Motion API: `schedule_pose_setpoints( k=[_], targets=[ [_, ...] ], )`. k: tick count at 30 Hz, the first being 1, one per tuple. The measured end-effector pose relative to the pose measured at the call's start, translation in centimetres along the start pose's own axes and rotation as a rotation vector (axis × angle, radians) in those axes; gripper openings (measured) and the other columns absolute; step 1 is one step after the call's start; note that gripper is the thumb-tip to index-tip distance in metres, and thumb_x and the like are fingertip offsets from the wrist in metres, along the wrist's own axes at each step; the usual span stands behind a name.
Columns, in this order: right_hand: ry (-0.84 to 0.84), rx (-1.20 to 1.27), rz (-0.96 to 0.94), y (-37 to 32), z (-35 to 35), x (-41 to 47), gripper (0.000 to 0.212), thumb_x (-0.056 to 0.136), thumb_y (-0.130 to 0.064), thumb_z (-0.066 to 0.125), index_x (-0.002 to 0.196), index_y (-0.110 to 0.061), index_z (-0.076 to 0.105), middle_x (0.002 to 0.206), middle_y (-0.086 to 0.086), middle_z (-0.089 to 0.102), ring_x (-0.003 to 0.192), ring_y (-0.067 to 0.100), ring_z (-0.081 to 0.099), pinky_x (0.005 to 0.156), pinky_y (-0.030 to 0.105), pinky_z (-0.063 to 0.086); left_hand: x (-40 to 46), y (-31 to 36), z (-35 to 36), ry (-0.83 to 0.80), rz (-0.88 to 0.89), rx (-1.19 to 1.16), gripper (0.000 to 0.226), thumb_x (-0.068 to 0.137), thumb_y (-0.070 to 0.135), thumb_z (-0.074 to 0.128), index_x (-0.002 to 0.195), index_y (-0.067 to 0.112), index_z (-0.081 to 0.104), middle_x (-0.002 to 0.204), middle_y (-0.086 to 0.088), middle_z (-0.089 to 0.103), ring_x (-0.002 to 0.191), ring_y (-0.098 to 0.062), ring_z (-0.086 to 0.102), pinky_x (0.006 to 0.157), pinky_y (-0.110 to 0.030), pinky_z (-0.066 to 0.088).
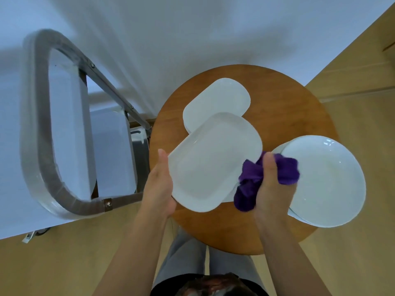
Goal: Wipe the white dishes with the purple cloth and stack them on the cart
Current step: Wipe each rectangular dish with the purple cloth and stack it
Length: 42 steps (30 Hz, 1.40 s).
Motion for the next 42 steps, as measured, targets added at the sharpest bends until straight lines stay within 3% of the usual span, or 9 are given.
schedule_pose_setpoints(
  k=[3,8,14,18,22,27,31,35,42],
  targets=[
    [-0.137,-0.163,-0.430,-2.7,1.8,0.2,0.054,0.080,-0.039,0.064,0.123,-0.018,0.040,0.106,-0.012,0.054,0.092,-0.002,0.058,0.071,0.013,0.050,0.0,0.5,0.3,0.005,0.101,0.054,0.040,0.079,0.069,0.033,0.084,0.037,0.057,0.078,0.011,0.067,0.082,-0.014,0.061,0.069,-0.033,0.053],
    [-0.376,-0.766,-0.494,-1.2,6.4,0.5,0.063,0.082,-0.031,0.069,0.135,-0.027,0.037,0.121,-0.015,0.048,0.104,0.003,0.045,0.091,0.021,0.044,-0.9,1.0,1.9,-0.084,0.314,0.068,0.040,0.089,0.058,0.035,0.084,0.028,0.060,0.067,0.013,0.068,0.063,-0.001,0.067,0.047,-0.014,0.049],
    [-0.680,-0.606,-0.583,0.6,7.6,-3.5,0.045,0.074,-0.027,0.064,0.118,-0.025,0.050,0.107,-0.019,0.055,0.098,-0.001,0.052,0.089,0.015,0.046,0.2,1.0,2.8,-0.149,0.254,-0.051,0.050,0.084,0.060,0.037,0.092,0.020,0.064,0.081,-0.004,0.071,0.077,-0.016,0.070,0.061,-0.025,0.057],
    [-0.908,-0.552,-0.569,1.7,7.5,-4.9,0.029,0.073,-0.026,0.058,0.101,-0.019,0.058,0.090,-0.013,0.060,0.084,0.010,0.058,0.077,0.027,0.053,1.1,0.4,2.4,-0.103,0.255,-0.045,0.051,0.091,0.058,0.036,0.087,0.018,0.067,0.064,0.004,0.069,0.062,-0.006,0.068,0.051,-0.017,0.052],
    [-0.989,-0.605,-0.403,2.6,6.6,-4.4,0.023,0.071,-0.026,0.060,0.088,-0.039,0.052,0.077,-0.025,0.055,0.078,0.006,0.059,0.069,0.017,0.052,2.3,-0.5,2.7,-0.067,0.148,-0.051,0.046,0.088,0.065,0.037,0.089,0.027,0.064,0.070,0.005,0.072,0.070,-0.009,0.071,0.058,-0.024,0.056],
    [-0.983,-0.804,-0.083,2.6,5.4,-1.2,0.014,0.060,-0.036,0.054,0.073,-0.033,0.048,0.063,-0.012,0.053,0.063,0.010,0.056,0.056,0.021,0.046,4.2,0.0,2.8,0.054,0.078,-0.040,0.041,0.086,0.069,0.037,0.090,0.035,0.058,0.094,0.001,0.068,0.087,-0.023,0.068,0.071,-0.036,0.059],
    [-0.814,-0.891,-0.057,0.6,4.4,2.6,0.011,0.068,-0.032,0.057,0.067,-0.023,0.051,0.056,-0.008,0.053,0.056,0.011,0.055,0.050,0.023,0.042,5.9,2.0,3.7,0.125,0.134,-0.039,0.035,0.090,0.065,0.033,0.084,0.039,0.056,0.084,0.014,0.064,0.080,-0.013,0.062,0.046,-0.021,0.051],
    [-0.389,-0.598,-0.135,-1.7,2.8,5.5,0.019,0.079,-0.009,0.059,0.069,-0.023,0.051,0.057,-0.008,0.053,0.056,0.010,0.054,0.047,0.020,0.042,8.0,3.6,5.7,0.084,0.093,-0.094,0.031,0.092,0.061,0.035,0.085,0.037,0.054,0.086,0.015,0.062,0.081,-0.013,0.060,0.074,-0.036,0.055],
    [-0.298,-0.480,-0.082,-3.0,2.5,8.9,0.017,0.079,-0.014,0.062,0.077,-0.029,0.053,0.063,-0.012,0.059,0.053,0.003,0.059,0.041,0.014,0.043,11.1,4.9,7.4,0.073,0.110,0.005,0.026,0.094,0.055,0.040,0.085,0.034,0.052,0.095,0.009,0.060,0.104,-0.021,0.058,0.096,-0.042,0.047]
  ],
)
Point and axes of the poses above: each hand's wrist, its own x-axis towards the middle knuckle, its own z-axis out of the palm, y = z × x, the point moved 5 cm from there along x, towards the middle knuckle
